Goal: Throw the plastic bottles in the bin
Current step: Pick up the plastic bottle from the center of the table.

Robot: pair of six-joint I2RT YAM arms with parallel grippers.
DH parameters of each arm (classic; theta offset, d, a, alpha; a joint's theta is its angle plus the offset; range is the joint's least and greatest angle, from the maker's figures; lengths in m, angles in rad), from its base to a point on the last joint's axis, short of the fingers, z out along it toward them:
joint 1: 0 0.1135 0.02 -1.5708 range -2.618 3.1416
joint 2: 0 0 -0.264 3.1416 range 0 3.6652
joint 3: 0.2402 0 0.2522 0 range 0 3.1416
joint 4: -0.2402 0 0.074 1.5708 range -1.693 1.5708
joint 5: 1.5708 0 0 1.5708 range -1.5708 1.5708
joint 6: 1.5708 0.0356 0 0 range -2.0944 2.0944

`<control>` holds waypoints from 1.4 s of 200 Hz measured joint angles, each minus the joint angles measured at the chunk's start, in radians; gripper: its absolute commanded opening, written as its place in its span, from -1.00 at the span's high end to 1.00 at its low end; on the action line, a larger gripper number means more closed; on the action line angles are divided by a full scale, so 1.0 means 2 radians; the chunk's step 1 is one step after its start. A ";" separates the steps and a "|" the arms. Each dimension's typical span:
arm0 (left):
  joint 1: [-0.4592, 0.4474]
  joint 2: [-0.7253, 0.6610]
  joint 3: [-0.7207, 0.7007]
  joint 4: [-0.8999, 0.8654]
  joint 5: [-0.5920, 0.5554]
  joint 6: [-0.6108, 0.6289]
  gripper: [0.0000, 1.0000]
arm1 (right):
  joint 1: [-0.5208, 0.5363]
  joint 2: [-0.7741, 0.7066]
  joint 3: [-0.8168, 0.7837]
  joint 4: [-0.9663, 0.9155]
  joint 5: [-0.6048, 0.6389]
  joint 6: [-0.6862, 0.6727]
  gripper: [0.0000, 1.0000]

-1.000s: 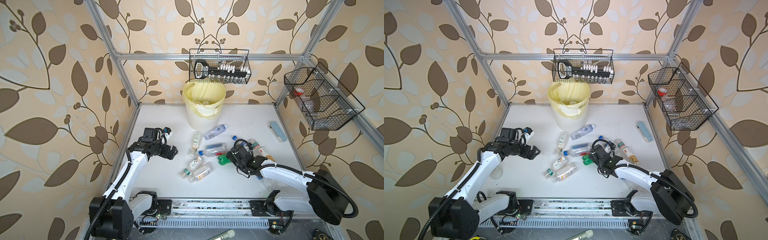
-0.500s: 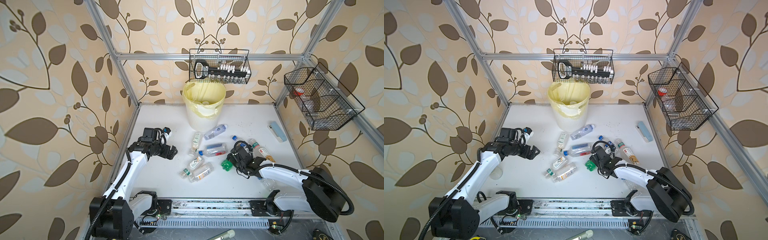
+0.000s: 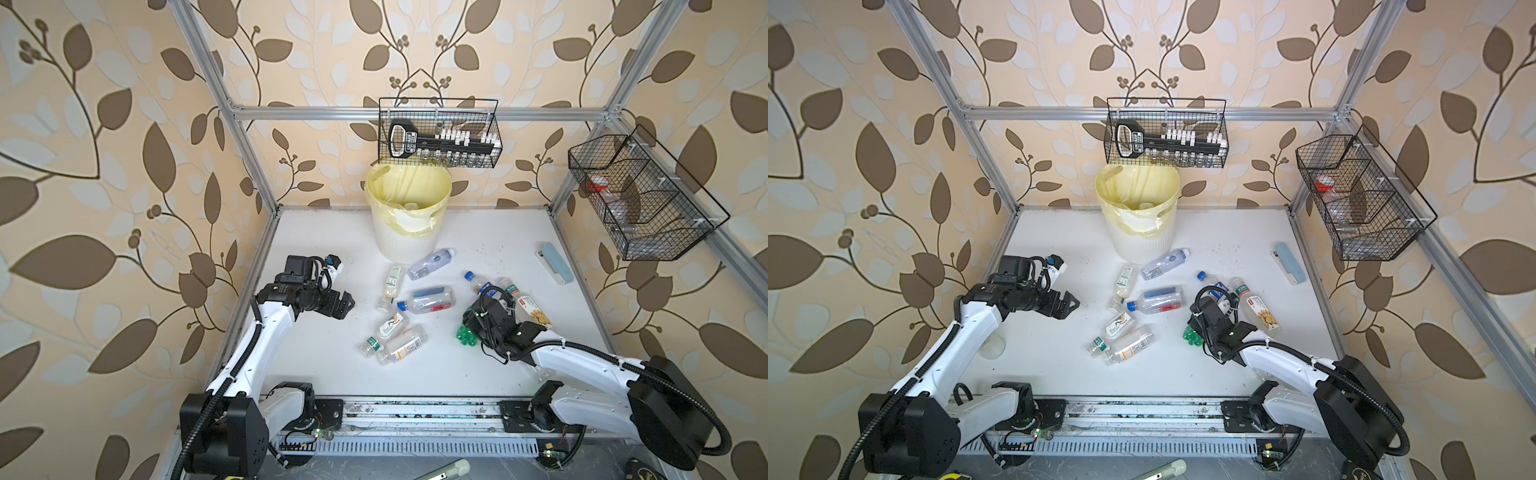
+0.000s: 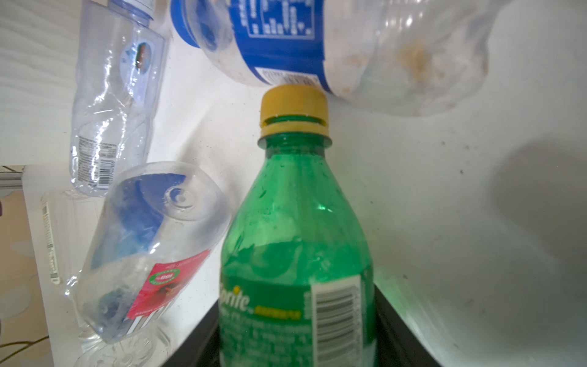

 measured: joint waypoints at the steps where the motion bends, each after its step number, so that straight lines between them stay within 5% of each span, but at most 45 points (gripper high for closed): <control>1: 0.000 0.000 0.000 0.000 0.000 0.000 -0.98 | 0.000 0.000 0.000 0.000 0.000 0.000 -0.12; 280: 0.035 0.033 0.009 -0.026 0.027 -0.002 -0.98 | 0.028 -0.110 0.077 -0.064 -0.014 -0.187 0.05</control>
